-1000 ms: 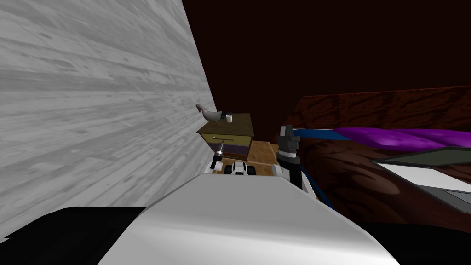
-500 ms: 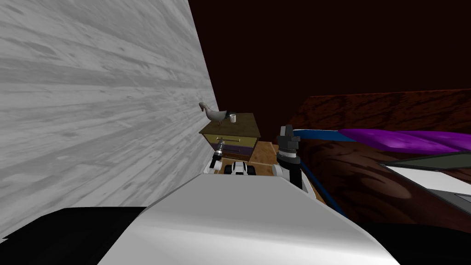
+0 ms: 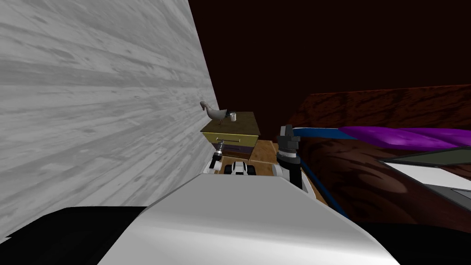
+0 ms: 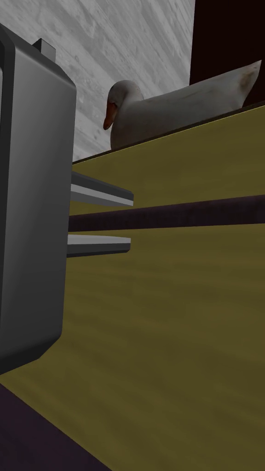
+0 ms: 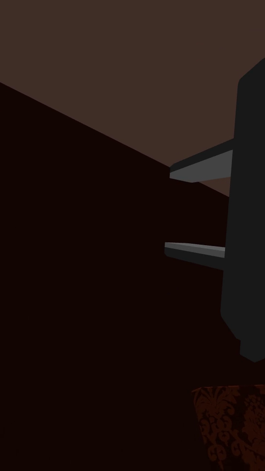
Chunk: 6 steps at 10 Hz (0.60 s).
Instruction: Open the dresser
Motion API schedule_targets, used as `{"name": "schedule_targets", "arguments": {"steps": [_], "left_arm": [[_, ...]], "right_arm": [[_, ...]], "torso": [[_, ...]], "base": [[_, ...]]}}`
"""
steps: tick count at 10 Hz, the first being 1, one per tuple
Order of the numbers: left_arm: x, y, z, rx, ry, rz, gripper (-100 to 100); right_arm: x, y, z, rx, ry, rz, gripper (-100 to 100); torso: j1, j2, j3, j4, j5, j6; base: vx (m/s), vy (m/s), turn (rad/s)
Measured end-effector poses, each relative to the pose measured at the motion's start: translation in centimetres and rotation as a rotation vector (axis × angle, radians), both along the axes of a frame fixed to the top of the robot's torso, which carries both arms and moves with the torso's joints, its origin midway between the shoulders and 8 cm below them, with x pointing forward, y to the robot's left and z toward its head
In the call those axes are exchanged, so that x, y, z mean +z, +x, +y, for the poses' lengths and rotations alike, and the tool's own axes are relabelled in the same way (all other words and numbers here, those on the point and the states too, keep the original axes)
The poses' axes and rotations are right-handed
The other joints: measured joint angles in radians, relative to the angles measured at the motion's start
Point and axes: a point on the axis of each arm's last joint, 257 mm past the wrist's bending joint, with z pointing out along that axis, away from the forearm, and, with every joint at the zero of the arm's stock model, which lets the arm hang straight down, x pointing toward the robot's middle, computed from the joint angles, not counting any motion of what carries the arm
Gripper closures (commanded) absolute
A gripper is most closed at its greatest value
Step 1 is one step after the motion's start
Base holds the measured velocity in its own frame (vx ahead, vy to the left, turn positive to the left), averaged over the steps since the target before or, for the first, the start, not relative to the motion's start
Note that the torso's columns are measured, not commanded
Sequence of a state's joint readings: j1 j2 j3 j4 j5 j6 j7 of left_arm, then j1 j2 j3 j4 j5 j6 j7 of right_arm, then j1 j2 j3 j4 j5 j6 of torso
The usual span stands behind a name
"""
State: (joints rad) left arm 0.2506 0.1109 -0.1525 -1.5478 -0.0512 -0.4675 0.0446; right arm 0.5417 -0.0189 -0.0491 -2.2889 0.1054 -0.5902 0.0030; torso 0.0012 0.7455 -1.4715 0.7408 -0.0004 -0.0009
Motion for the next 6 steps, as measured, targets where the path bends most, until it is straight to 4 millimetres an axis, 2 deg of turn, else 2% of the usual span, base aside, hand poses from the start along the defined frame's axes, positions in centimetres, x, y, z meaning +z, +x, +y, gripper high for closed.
{"name": "schedule_targets", "arguments": {"steps": [1, 3, 6], "left_arm": [[-0.01, -0.17, -0.06, -0.002, 0.000, 0.002, 100], [-0.47, -0.49, -0.14, -0.004, -0.001, 0.016, 100], [-0.18, -1.15, -0.33, -0.012, -0.002, 0.011, 100]], "right_arm": [[0.00, 0.00, 0.00, 0.000, 0.000, 0.000, 0], [-0.01, 0.00, 0.00, 0.000, 0.000, 0.000, 0], [0.00, 0.00, 0.00, 0.000, 0.000, 0.000, 0]], "torso": [[-0.001, -0.001, -0.001, 0.000, -0.001, 0.000], [-0.002, -0.010, -0.006, 0.000, -0.002, 0.000], [-0.001, -0.003, -0.002, 0.000, 0.000, 0.000]], "base": [[-0.215, 0.027, 0.023], [-0.119, 0.017, 0.009], [-0.188, 0.019, 0.028]]}}
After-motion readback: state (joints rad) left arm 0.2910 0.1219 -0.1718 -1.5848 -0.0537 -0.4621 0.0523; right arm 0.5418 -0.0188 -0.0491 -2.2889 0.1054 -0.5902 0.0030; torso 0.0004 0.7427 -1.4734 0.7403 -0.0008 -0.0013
